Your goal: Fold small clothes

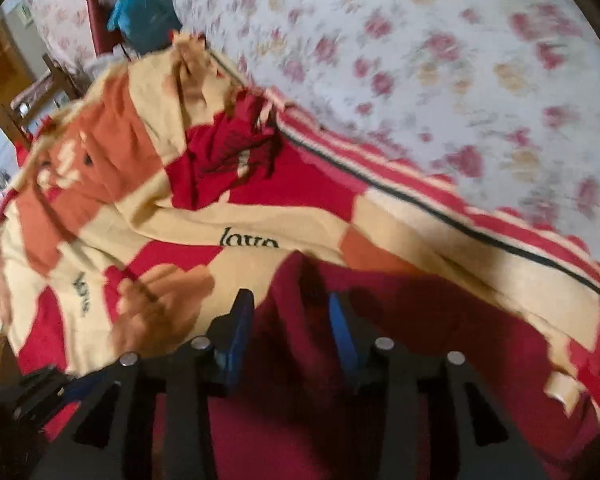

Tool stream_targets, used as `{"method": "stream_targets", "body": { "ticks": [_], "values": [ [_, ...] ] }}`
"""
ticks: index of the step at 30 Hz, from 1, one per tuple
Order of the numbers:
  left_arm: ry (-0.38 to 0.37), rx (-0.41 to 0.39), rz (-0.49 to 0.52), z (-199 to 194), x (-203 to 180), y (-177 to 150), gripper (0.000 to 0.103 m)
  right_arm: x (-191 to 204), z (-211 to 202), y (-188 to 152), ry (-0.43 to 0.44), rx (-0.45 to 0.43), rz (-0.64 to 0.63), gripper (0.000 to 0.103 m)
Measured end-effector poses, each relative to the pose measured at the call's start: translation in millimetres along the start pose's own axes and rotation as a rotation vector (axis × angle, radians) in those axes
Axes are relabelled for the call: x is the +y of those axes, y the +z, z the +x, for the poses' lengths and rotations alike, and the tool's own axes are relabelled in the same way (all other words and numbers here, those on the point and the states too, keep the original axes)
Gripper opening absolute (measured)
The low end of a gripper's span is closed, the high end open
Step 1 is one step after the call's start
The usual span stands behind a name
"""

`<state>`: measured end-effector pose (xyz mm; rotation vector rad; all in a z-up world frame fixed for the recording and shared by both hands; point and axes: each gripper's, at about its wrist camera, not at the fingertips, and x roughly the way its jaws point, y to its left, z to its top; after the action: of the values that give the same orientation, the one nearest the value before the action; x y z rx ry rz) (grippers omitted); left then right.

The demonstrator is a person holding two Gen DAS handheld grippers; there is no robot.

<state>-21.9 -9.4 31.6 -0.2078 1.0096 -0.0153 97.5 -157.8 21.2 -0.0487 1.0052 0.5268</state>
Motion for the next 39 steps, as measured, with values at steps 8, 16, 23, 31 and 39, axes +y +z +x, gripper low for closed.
{"method": "stream_targets", "body": {
  "ticks": [8,16,23,31,39],
  "values": [
    [0.026,-0.104,-0.089,-22.5,20.8,5.1,0.020,5.5,-22.3,-50.6,-0.056,0.008,0.008,0.044],
    [-0.019,-0.124,0.000,-15.6,-16.1,10.5,0.021,9.2,-40.8,-81.3,-0.078,0.015,0.053,0.045],
    [0.080,-0.052,0.055,12.0,-29.0,6.9,0.021,-33.6,-90.0,-106.7,-0.199,-0.049,0.150,0.047],
    [0.112,-0.066,0.063,12.3,-31.2,2.7,0.025,-91.5,-93.0,-145.2,-0.325,0.024,0.300,0.051],
    [0.099,-0.108,0.066,-2.5,-37.0,2.5,0.024,-98.4,-120.1,-155.2,-0.320,-0.024,0.340,0.059]
  ]
}}
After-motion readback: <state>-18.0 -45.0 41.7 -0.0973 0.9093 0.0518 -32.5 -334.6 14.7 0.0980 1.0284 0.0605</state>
